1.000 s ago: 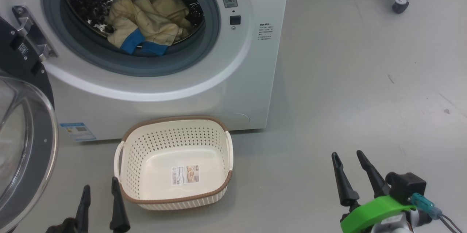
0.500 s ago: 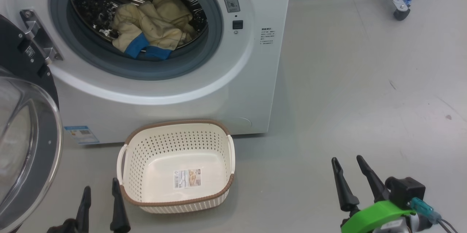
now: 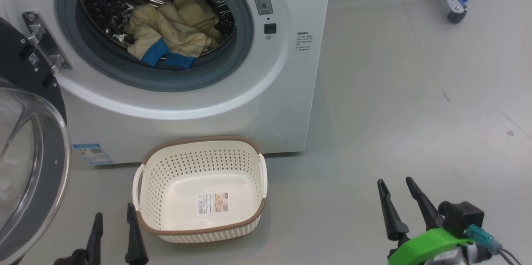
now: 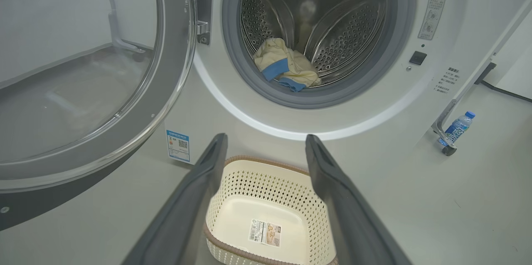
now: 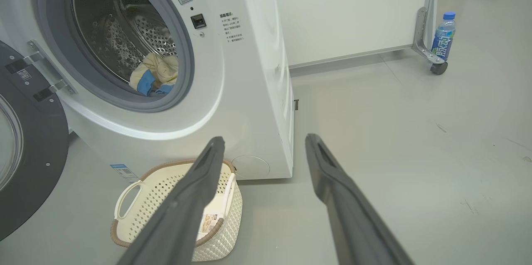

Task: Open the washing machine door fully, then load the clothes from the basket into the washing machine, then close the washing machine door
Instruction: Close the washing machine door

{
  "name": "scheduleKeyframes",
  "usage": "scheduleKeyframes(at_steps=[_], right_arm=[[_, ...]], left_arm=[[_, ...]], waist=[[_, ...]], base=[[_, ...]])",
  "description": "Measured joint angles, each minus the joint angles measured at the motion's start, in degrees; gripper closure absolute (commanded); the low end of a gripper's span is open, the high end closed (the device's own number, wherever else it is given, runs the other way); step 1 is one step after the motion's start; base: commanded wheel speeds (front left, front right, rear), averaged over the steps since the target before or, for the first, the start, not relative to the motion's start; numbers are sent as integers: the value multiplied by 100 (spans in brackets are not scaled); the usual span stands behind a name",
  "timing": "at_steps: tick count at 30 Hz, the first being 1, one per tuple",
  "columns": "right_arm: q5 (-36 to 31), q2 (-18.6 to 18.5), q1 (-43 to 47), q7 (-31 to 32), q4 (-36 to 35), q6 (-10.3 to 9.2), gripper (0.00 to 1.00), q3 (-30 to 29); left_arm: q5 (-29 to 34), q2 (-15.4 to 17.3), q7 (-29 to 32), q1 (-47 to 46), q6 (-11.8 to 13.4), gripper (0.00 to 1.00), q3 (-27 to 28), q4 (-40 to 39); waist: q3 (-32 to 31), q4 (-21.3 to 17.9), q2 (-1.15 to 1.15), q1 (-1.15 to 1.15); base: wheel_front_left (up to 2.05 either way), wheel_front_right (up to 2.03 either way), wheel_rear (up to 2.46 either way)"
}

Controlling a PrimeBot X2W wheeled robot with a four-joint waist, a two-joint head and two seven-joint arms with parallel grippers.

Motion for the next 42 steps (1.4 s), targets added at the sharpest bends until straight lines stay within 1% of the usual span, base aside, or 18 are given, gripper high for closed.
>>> scheduleKeyframes(at_steps=[6, 15, 21, 26, 34, 42], right_arm=[[0, 5, -7, 0, 4, 0, 0, 5], [0, 5, -3, 0, 3, 0, 0, 7], [0, 5, -1, 0, 2, 0, 0, 7], [0, 8, 1, 0, -5, 0, 0, 12], [1, 7, -3, 0, -9, 0, 0, 11], [-19, 7, -16, 0, -9, 0, 0, 45]], left_arm=[[0, 5, 0, -1, 8, 0, -3, 10], [0, 5, 0, 5, 32, 0, -12, 9], [0, 5, 0, 42, 30, 0, -15, 4], [0, 9, 0, 94, 30, 0, 1, 4], [1, 8, 0, 89, 30, 0, 2, -2], [7, 7, 0, 68, 33, 0, 24, -42]], waist=[[-11, -1, 0, 1], [-6, 6, 0, 0], [23, 16, 0, 0], [61, 24, 0, 0], [121, 61, 0, 0], [141, 307, 0, 0]], base=[[-136, 153, -17], [-197, 212, -15], [-135, 135, 0], [-60, 60, 0], [-3, 3, 0], [0, 0, 0]])
